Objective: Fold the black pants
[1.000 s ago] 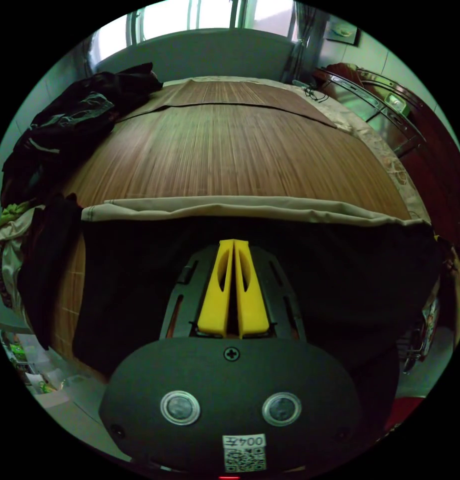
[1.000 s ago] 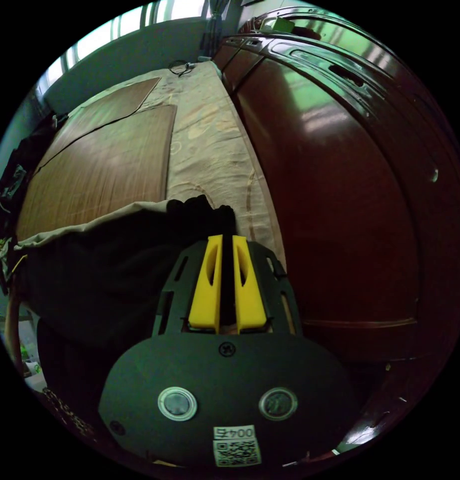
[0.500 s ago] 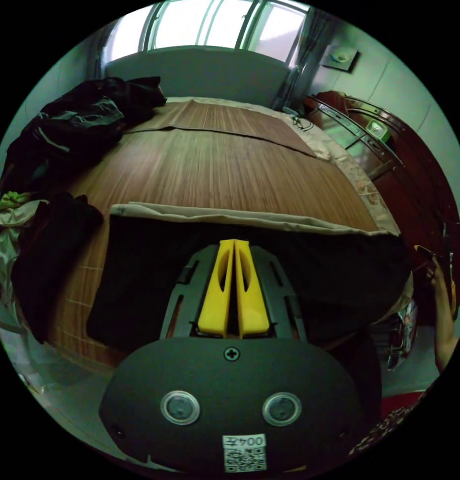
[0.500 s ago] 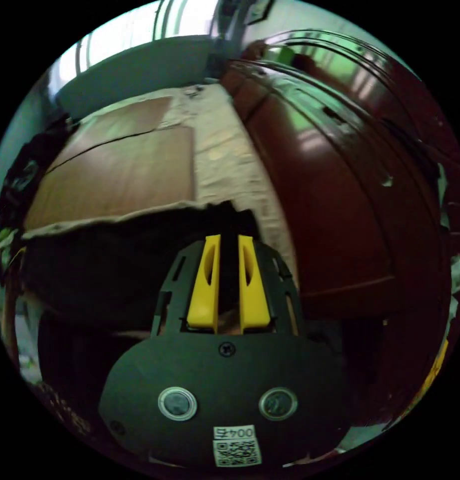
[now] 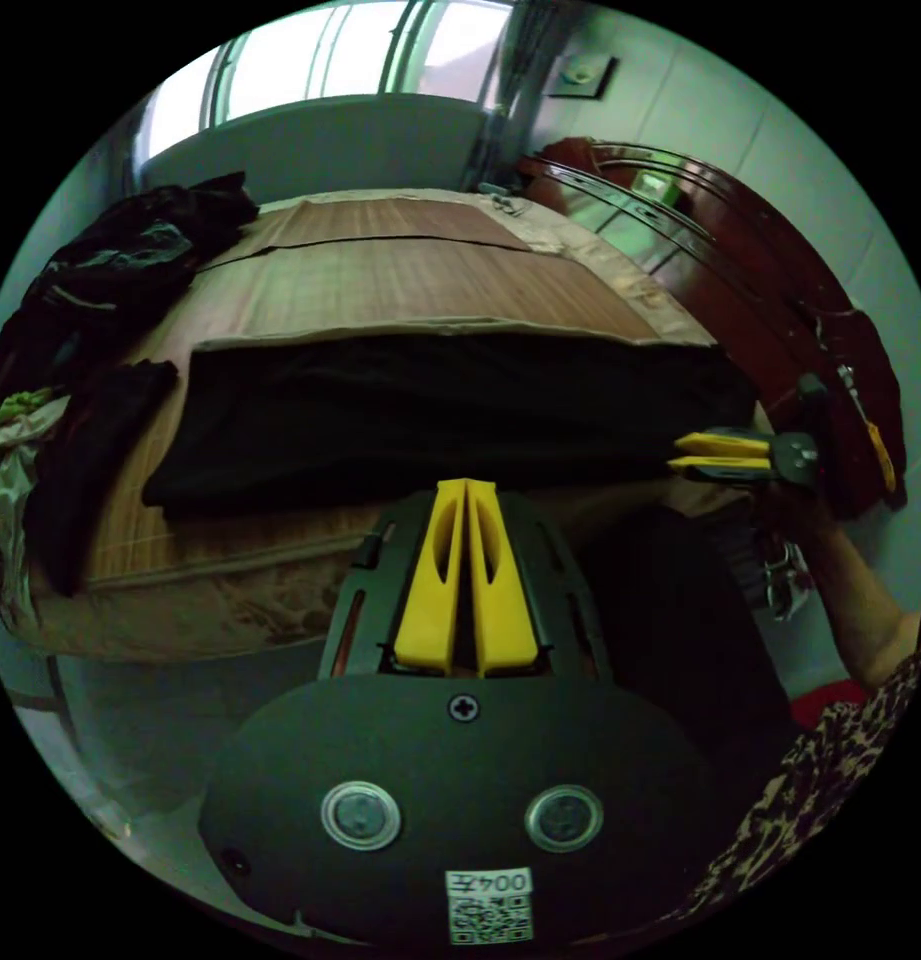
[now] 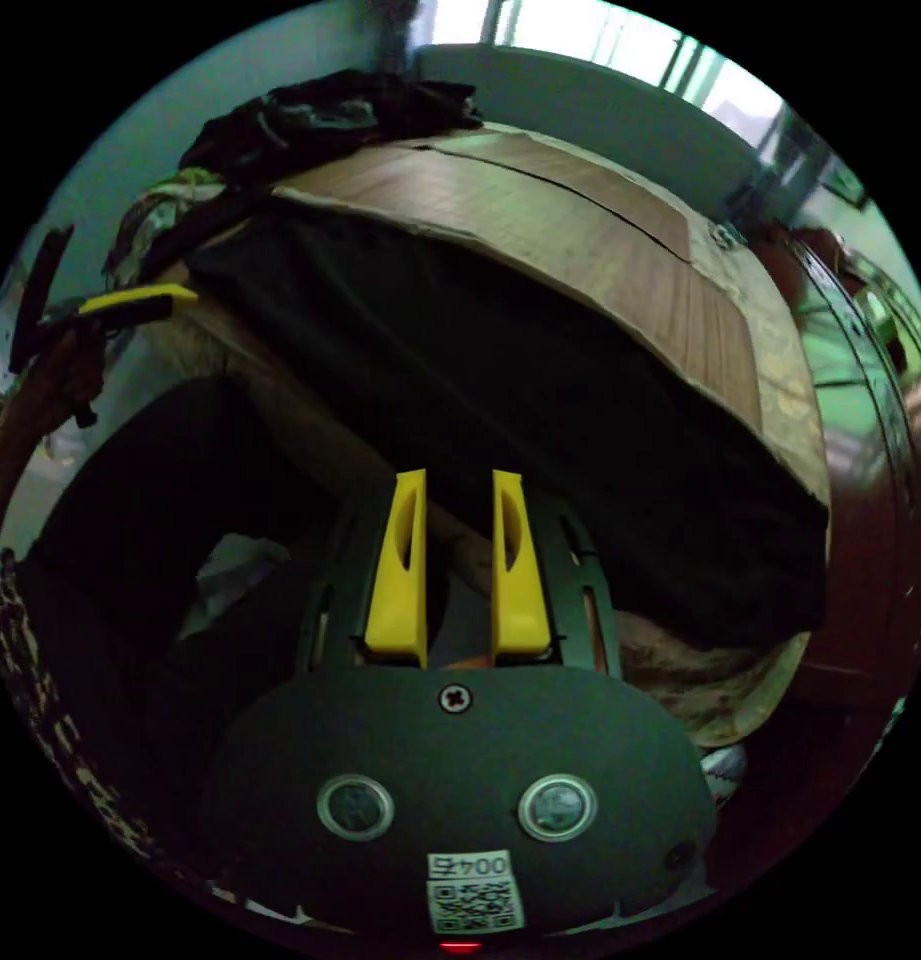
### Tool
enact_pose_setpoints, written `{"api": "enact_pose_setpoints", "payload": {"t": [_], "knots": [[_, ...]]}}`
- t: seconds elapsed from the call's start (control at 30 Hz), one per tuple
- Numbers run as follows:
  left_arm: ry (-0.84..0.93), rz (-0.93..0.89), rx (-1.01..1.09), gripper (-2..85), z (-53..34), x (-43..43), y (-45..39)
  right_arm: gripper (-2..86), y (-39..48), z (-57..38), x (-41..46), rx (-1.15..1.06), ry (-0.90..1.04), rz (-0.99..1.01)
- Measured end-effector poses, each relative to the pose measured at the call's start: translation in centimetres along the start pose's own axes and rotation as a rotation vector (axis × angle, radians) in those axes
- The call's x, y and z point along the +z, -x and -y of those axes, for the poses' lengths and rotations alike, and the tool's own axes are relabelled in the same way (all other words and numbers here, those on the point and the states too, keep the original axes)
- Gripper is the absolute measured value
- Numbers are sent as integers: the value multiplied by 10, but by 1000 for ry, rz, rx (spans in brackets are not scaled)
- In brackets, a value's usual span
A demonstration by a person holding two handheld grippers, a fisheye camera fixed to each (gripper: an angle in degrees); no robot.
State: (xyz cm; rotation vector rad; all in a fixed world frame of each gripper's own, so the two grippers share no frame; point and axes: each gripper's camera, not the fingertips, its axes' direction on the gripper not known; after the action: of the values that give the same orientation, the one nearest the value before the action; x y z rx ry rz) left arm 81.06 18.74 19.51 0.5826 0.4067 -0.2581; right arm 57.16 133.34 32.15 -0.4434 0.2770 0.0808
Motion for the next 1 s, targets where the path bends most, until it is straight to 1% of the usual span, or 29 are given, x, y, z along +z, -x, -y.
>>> {"api": "enact_pose_setpoints", "payload": {"t": [0.07,0.13,0.2,0.23,0.27,0.33,0.47,0.57,0.77,0.9,1.0], "knots": [[8,-32,9,1,-1,4,-14,107,19,17,-1,-103,43,-72],[20,-68,19,1,-2,8,-28,99,28,29,-2,-169,84,-82],[46,-105,60,1,-2,15,-50,73,34,38,-2,-223,124,-104],[51,-121,77,1,-2,17,-60,33,36,43,-3,-246,136,-114],[53,-130,86,1,-2,19,-65,9,35,49,-6,-244,137,-114],[62,-154,128,1,-2,24,-84,0,28,59,-13,-200,139,-67],[54,-177,267,2,1,36,-132,-6,5,76,-35,-61,96,81],[74,-185,336,3,7,49,-163,-7,-2,83,-43,-30,80,125],[45,-224,442,13,23,68,-216,-7,-3,95,-58,-16,71,139],[62,-259,527,39,36,86,-250,-7,0,100,-70,-20,64,145],[65,-280,549,59,43,99,-270,-7,0,105,-76,-6,59,165]]}}
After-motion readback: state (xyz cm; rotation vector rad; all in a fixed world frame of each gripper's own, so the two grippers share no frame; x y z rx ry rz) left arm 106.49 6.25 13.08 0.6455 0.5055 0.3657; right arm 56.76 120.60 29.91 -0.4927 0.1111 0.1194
